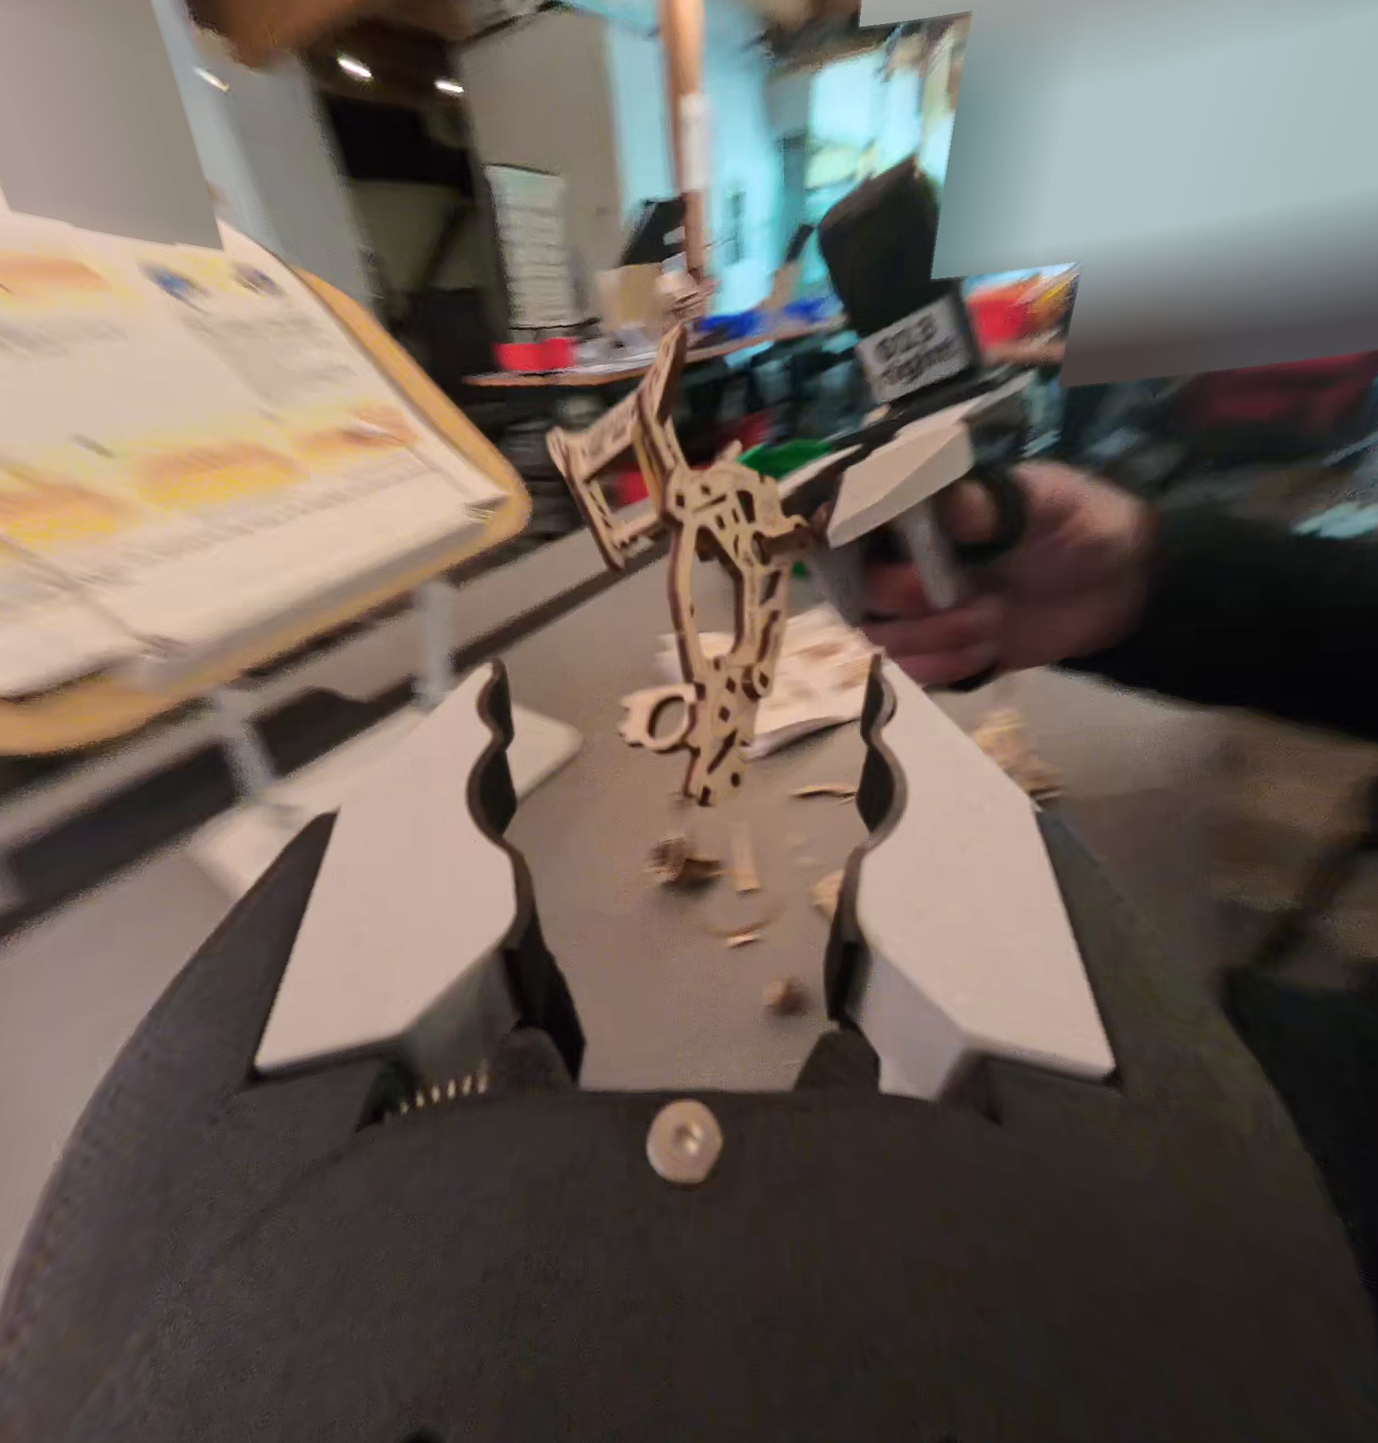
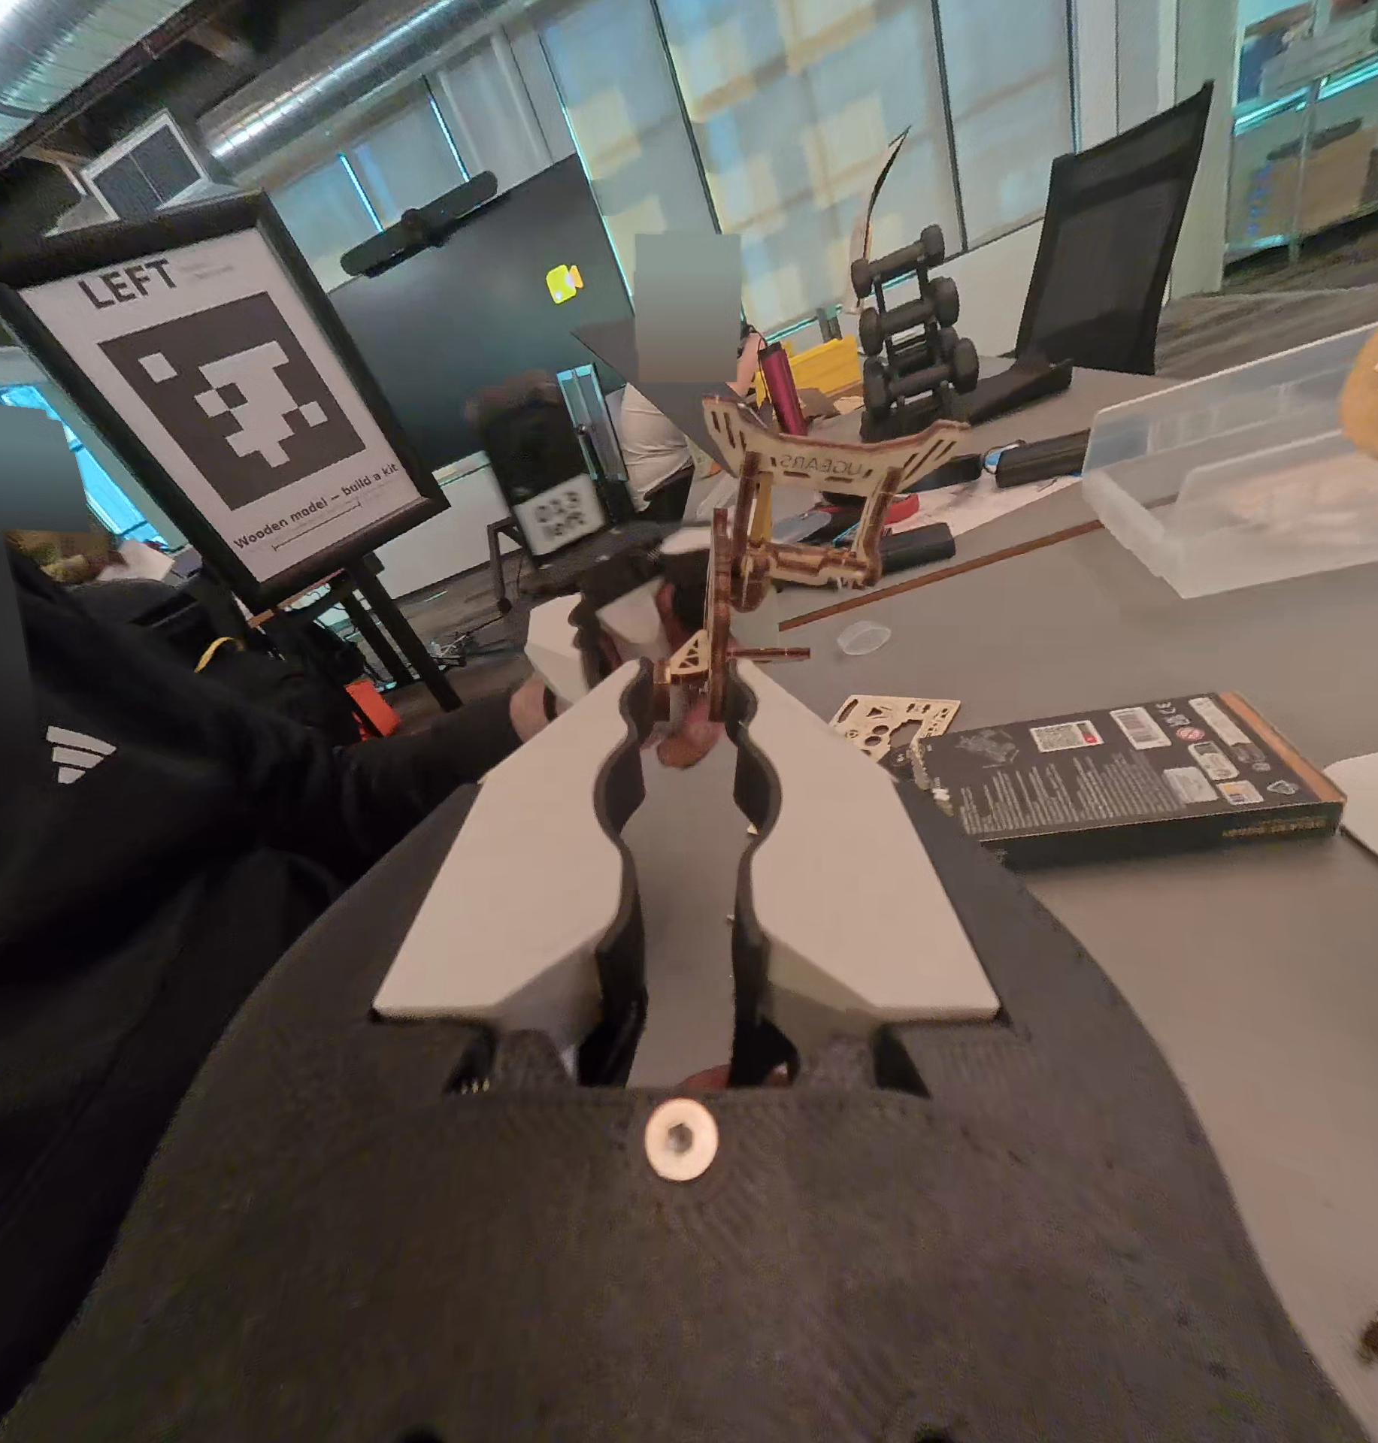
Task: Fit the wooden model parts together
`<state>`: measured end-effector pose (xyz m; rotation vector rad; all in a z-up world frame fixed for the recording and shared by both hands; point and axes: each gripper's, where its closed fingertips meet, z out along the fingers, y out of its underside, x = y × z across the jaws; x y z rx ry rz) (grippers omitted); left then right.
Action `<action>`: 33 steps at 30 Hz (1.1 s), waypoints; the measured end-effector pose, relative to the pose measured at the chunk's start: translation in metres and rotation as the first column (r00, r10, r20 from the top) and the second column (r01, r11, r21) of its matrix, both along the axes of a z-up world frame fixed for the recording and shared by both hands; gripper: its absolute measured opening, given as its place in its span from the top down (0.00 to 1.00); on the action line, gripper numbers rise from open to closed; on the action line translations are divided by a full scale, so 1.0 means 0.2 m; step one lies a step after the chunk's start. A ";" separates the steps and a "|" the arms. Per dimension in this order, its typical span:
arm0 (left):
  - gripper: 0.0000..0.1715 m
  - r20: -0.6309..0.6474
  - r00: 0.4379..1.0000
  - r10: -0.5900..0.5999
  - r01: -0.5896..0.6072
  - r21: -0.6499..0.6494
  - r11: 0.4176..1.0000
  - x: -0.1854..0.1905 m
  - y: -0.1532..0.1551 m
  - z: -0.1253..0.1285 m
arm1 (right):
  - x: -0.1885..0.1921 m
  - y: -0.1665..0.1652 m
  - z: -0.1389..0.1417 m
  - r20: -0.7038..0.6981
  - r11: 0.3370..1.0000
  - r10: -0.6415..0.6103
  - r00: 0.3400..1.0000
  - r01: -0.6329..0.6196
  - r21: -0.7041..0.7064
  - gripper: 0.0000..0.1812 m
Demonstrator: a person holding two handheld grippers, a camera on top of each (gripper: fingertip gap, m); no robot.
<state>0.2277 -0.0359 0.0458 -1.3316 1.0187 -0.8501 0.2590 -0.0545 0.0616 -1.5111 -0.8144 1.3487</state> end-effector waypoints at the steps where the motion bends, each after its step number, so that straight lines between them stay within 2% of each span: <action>1: 0.51 -0.073 0.993 0.091 -0.081 0.124 0.989 -0.01 0.01 0.01 | -0.01 0.01 -0.01 0.010 1.000 -0.008 1.000 0.009 -0.017 0.92; 3: 0.58 -0.202 0.948 0.247 -0.167 0.347 0.923 0.00 0.02 0.01 | -0.03 0.02 -0.03 0.040 0.998 -0.030 0.999 0.032 -0.052 0.92; 5: 0.62 -0.270 0.908 0.320 -0.175 0.450 0.876 0.04 0.01 0.00 | -0.05 0.04 -0.06 0.088 0.995 -0.068 0.994 0.074 -0.067 0.92; 8: 0.72 -0.347 0.845 0.407 -0.215 0.478 0.852 0.05 0.08 -0.07 | -0.08 0.05 -0.06 0.131 0.991 -0.108 0.985 0.117 -0.070 0.92; 10: 0.75 -0.339 0.840 0.423 -0.235 0.476 0.848 0.04 0.10 -0.08 | -0.09 0.06 -0.07 0.170 0.987 -0.135 0.976 0.147 -0.062 0.92; 14: 0.76 -0.292 0.850 0.438 -0.262 0.486 0.834 0.03 0.12 -0.08 | -0.10 0.07 -0.07 0.188 0.980 -0.163 0.969 0.180 -0.082 0.92; 17: 0.77 -0.249 0.872 0.421 -0.278 0.457 0.845 0.02 0.13 -0.08 | -0.12 0.08 -0.06 0.189 0.979 -0.176 0.966 0.192 -0.074 0.91; 21: 0.77 -0.162 0.910 0.382 -0.301 0.377 0.876 -0.02 0.15 -0.07 | -0.10 0.09 -0.02 0.194 0.973 -0.221 0.956 0.229 -0.021 0.83; 23: 0.77 -0.140 0.926 0.350 -0.293 0.318 0.902 -0.06 0.17 -0.07 | -0.04 0.09 -0.03 0.219 0.969 -0.243 0.945 0.246 0.012 0.85; 25: 0.76 -0.049 0.955 0.292 -0.276 0.217 0.936 -0.11 0.17 -0.06 | 0.02 0.06 -0.12 0.334 0.971 -0.239 0.912 0.232 0.062 0.90; 28: 0.77 0.101 0.979 0.176 -0.181 0.040 0.983 -0.15 0.17 -0.06 | 0.12 -0.02 -0.35 0.535 0.975 -0.224 0.815 0.190 0.119 0.87; 31: 0.77 0.205 0.977 0.064 -0.048 -0.083 0.995 -0.15 0.14 -0.09 | 0.16 -0.15 -0.62 0.699 0.986 -0.167 0.696 0.097 0.139 0.85; 33: 0.76 0.314 0.949 -0.013 0.066 -0.159 0.985 -0.14 0.11 -0.09 | 0.18 -0.21 -0.76 0.761 0.985 -0.156 0.630 0.046 0.164 0.85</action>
